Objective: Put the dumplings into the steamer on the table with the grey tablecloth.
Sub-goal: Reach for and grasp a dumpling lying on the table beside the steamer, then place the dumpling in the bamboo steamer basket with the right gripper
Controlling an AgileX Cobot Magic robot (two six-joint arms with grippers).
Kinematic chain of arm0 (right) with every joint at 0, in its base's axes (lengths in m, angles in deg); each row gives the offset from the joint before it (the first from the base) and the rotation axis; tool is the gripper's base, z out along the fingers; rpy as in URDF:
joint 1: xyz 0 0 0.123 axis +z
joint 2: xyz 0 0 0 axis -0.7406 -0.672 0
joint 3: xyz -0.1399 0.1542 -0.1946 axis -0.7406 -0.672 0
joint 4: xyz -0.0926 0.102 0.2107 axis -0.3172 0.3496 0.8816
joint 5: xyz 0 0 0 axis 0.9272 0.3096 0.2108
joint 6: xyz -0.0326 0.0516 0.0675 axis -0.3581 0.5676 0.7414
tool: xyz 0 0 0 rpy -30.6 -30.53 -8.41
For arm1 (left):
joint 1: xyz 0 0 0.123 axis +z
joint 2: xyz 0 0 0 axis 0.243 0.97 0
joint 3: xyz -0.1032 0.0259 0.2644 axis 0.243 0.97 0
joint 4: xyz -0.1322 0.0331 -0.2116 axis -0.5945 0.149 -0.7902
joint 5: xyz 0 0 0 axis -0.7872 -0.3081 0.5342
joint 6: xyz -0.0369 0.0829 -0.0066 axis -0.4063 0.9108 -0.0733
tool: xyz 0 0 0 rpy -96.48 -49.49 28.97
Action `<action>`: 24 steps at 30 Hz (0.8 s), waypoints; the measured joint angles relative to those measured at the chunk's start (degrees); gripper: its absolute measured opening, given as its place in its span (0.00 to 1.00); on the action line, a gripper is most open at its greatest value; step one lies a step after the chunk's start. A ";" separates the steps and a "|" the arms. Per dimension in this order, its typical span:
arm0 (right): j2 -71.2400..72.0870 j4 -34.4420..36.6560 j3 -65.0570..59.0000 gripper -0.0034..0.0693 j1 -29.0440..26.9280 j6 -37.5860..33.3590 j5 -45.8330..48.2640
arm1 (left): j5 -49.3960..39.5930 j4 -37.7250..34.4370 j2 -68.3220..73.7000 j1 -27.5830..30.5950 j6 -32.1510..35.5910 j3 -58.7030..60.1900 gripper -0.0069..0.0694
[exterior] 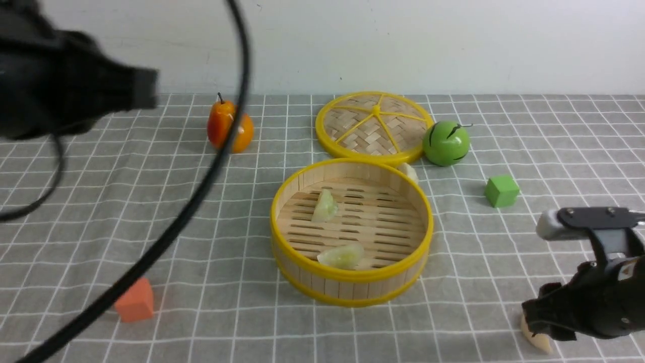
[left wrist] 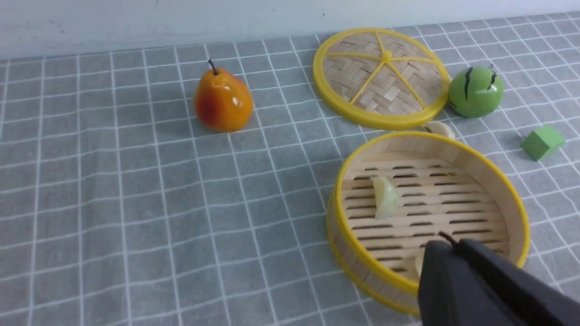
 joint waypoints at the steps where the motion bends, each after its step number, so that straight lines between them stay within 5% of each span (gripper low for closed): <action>1: -2.04 0.00 0.06 0.54 0.00 0.00 -0.65 | -0.28 0.08 -2.58 0.00 0.00 2.13 0.07; 8: -7.84 -0.05 2.58 0.23 -0.05 -0.08 1.51 | -0.72 1.50 -22.53 0.00 -0.25 20.98 0.07; 15: -6.43 -0.10 17.17 0.23 4.97 -3.72 11.09 | 5.23 7.56 -35.50 0.00 -0.45 42.22 0.07; 24: -10.95 0.87 33.92 0.23 12.12 -5.51 11.83 | 17.89 8.52 -36.04 0.00 -0.45 46.30 0.07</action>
